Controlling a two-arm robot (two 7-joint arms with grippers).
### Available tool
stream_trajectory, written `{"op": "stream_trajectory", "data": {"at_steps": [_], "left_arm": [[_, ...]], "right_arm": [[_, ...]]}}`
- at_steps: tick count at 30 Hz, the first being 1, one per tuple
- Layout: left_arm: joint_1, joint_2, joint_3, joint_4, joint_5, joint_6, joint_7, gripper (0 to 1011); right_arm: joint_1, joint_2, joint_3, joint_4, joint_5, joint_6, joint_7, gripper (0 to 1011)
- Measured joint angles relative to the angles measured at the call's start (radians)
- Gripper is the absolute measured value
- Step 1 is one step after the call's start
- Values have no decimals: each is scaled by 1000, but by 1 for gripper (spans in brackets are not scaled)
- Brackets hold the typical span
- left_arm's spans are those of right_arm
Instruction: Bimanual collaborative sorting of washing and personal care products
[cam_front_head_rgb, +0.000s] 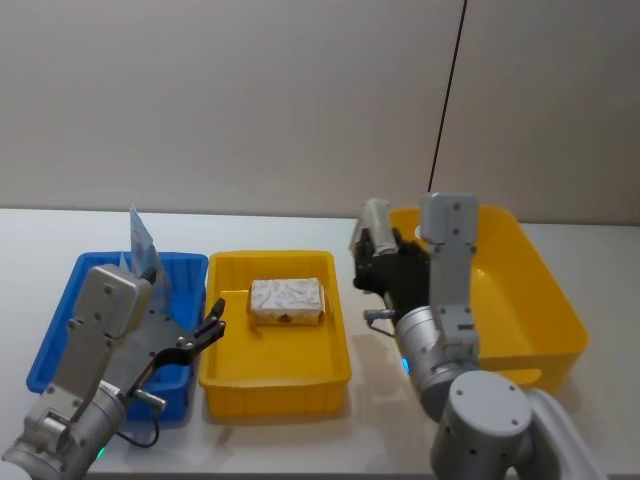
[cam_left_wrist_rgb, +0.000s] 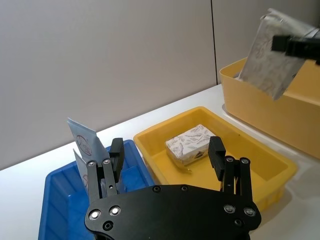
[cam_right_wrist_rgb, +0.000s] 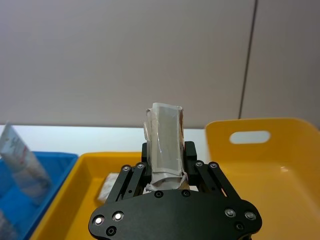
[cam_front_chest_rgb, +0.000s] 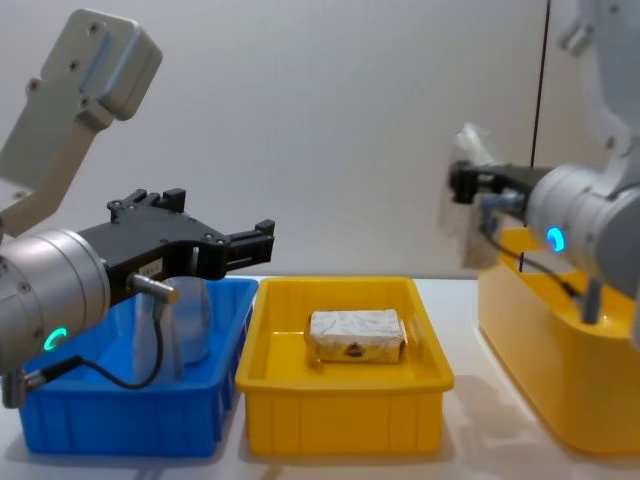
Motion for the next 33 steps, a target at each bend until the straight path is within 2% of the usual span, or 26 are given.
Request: {"op": "stream_trajectory", "data": {"at_steps": [7, 12, 20, 27, 33], "left_arm": [[0, 0, 0, 0, 0, 0, 0, 1001], [0, 0, 0, 0, 0, 0, 0, 1001], [0, 0, 0, 0, 0, 0, 0, 1001], [0, 0, 0, 0, 0, 0, 0, 1001], [0, 0, 0, 0, 0, 0, 0, 1001]], "right_arm": [[-5, 21, 33, -45, -33, 29, -39, 345], [-4, 37, 58, -66, -54, 75, -59, 345], [7, 54, 86, -69, -71, 141, -66, 342], [17, 62, 99, -50, -77, 170, -65, 339], [26, 66, 106, -31, -85, 183, -61, 544]]}}
